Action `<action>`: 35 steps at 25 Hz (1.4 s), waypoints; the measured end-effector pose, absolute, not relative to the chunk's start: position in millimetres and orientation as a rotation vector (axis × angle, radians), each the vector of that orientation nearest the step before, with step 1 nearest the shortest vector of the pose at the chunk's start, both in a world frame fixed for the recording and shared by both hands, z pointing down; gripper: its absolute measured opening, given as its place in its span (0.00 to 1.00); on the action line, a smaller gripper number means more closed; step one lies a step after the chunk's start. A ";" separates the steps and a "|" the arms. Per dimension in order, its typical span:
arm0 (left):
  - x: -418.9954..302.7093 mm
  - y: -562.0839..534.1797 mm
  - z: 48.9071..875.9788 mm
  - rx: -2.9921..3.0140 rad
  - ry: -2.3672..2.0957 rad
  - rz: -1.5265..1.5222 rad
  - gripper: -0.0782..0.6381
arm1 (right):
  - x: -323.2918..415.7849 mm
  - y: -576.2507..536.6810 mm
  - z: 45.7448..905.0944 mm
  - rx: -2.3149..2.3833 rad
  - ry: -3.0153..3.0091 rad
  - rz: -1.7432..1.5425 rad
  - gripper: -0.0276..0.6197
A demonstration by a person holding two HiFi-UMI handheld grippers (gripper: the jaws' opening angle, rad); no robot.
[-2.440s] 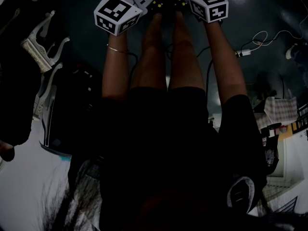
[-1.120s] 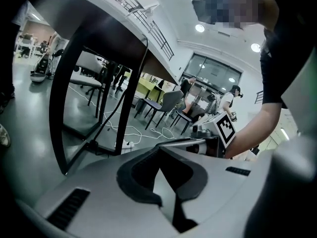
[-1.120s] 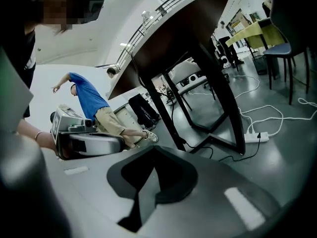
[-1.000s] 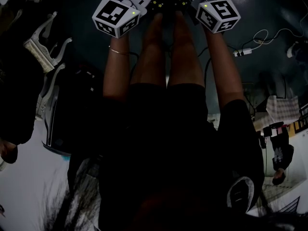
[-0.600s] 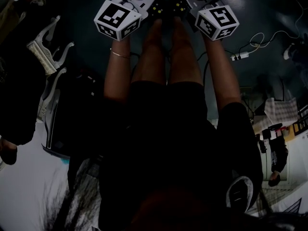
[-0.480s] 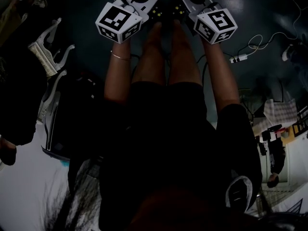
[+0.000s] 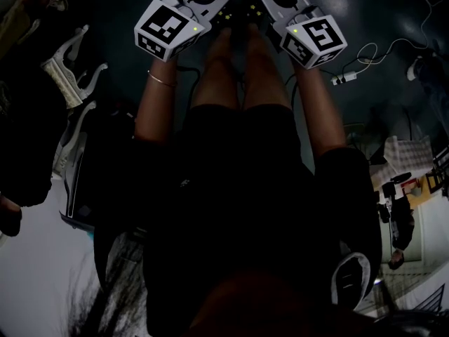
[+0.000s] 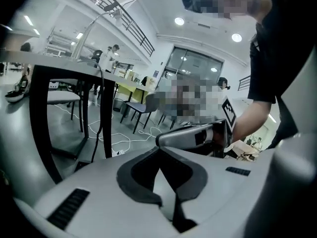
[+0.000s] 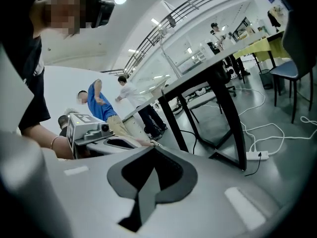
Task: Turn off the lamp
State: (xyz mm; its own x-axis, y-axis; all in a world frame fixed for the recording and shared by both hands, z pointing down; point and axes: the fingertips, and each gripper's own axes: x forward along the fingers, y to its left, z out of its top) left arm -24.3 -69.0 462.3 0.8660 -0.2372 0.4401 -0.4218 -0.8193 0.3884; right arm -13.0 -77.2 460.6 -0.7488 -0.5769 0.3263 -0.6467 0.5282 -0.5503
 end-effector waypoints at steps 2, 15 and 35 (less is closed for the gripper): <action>-22.2 -66.4 448.8 2.549 -0.462 0.469 0.12 | -17.2 -73.7 447.8 1.043 -2.668 1.003 0.05; -29.7 -40.7 351.8 2.535 -0.549 0.345 0.12 | -25.9 -46.4 347.3 1.031 -2.716 0.889 0.04; -51.1 -27.6 230.4 2.732 -0.671 0.332 0.12 | -46.5 -34.3 229.6 0.981 -2.920 0.794 0.04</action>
